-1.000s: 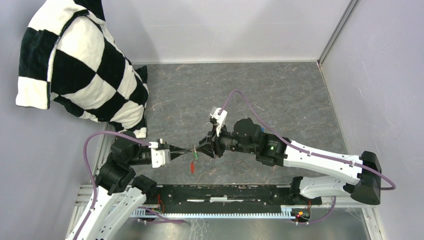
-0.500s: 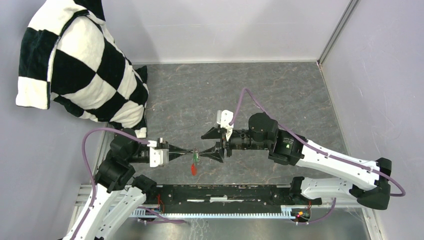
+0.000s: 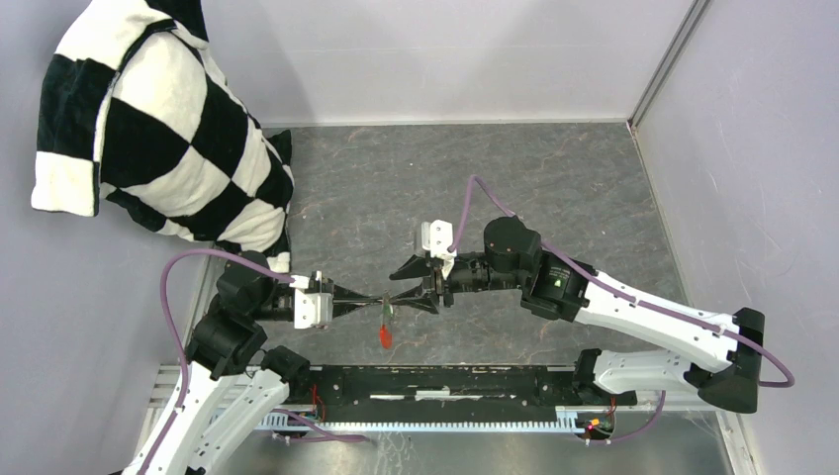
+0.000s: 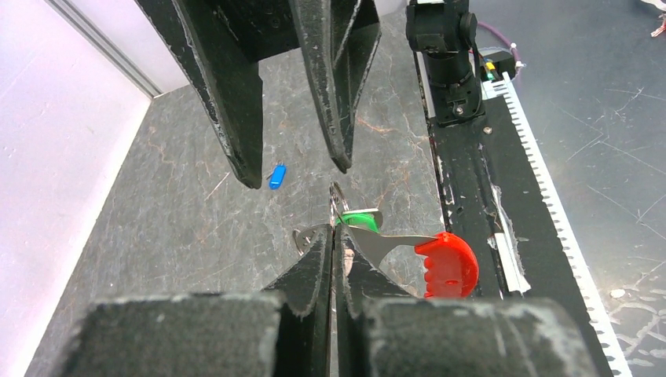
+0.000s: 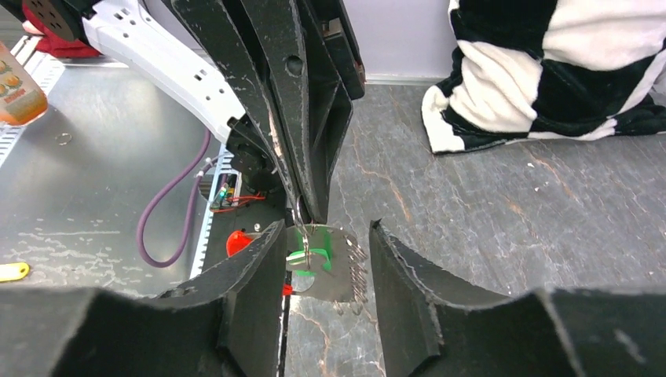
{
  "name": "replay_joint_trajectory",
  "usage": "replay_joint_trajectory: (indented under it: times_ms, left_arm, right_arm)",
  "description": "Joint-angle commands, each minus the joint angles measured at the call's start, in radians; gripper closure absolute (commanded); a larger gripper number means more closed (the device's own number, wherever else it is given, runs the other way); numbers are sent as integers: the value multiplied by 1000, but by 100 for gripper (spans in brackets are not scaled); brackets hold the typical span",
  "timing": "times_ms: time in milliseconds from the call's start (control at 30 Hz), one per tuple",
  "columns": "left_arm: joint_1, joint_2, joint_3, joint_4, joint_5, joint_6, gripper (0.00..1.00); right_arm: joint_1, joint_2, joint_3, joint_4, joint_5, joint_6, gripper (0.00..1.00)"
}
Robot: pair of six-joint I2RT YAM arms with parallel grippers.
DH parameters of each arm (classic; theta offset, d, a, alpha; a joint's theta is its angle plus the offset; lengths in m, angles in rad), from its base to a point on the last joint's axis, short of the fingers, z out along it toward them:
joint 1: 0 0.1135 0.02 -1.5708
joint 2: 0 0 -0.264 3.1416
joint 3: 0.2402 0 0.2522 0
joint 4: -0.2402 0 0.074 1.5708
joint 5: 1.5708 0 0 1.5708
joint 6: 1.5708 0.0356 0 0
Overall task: Put the keys on the keyring
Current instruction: Insert the key onto the keyring, then adjust the key on the keyring.
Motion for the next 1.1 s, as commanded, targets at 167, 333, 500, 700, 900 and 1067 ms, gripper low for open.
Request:
replay_joint_trajectory:
  times_ms: [167,333,500,700,900,1067]
  left_arm:
    - [-1,5,41,9,30,-29,98]
    - [-1,5,48,-3,30,-25,98]
    - [-1,6,53,-2,32,-25,98]
    - [-1,10,58,-3,31,-28,98]
    - [-1,15,62,-2,33,-26,98]
    - [-1,16,64,-2,33,-26,98]
  right_arm:
    - [-16,49,29,134,-122,23,59]
    - [-19,55,18,127,-152,13,59]
    - [-26,55,5,122,-167,2,61]
    - [-30,68,7,114,-175,-4,62]
    - [-31,82,12,125,-180,-2,63]
    - [-30,93,20,118,-184,-8,83]
